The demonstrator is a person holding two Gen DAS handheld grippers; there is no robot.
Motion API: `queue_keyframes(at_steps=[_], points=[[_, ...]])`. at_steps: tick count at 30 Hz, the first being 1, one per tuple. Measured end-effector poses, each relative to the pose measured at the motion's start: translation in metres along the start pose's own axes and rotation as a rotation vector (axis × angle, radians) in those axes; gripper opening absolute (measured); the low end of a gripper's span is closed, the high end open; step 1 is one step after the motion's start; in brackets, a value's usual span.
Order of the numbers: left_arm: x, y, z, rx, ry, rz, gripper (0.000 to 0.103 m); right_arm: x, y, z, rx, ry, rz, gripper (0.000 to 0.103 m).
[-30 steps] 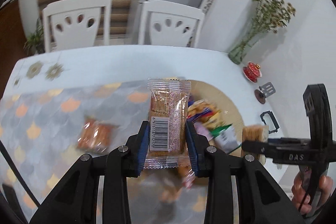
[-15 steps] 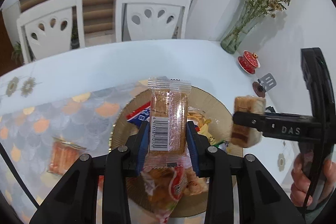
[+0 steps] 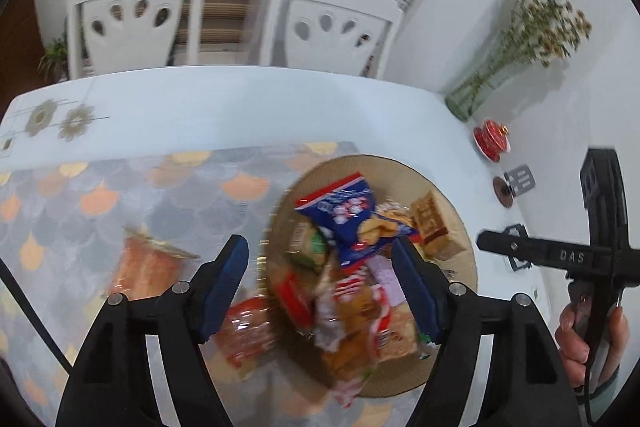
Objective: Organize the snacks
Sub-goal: 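Carry both packs over the amber bowl and open both tools, then move both tools back toward the sausage packs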
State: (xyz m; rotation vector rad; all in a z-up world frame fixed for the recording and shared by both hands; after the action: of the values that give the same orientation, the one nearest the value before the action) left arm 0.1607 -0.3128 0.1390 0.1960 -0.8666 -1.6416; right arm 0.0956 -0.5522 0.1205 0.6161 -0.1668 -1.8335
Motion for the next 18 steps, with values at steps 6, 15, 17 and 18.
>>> queue_keyframes(at_steps=[6,15,17,18], points=[[-0.048,0.006,0.034,0.043,0.078,0.015,0.072,-0.032,-0.013,0.008,0.016,0.069,0.027,0.061],[-0.099,0.004,0.077,0.080,0.148,0.038,0.072,-0.100,-0.046,0.009,-0.010,0.128,0.093,0.061],[-0.112,-0.001,0.079,0.067,0.159,0.047,0.072,-0.113,-0.054,0.009,-0.017,0.140,0.107,0.061],[-0.119,-0.004,0.079,0.055,0.157,0.056,0.072,-0.122,-0.058,0.009,-0.018,0.144,0.119,0.061]])
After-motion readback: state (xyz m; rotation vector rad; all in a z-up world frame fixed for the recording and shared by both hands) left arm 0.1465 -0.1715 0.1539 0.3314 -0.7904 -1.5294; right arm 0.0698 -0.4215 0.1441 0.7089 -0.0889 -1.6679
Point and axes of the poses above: each gripper's, at about its wrist camera, not at the fingertips, and z roughly against the way its jaws point, x to its right, y to its top, the point moved 4 cm from there along -z, roughly the way its jaws point, and after that the axes turned 10 degrees about x, right-handed, at the moved point
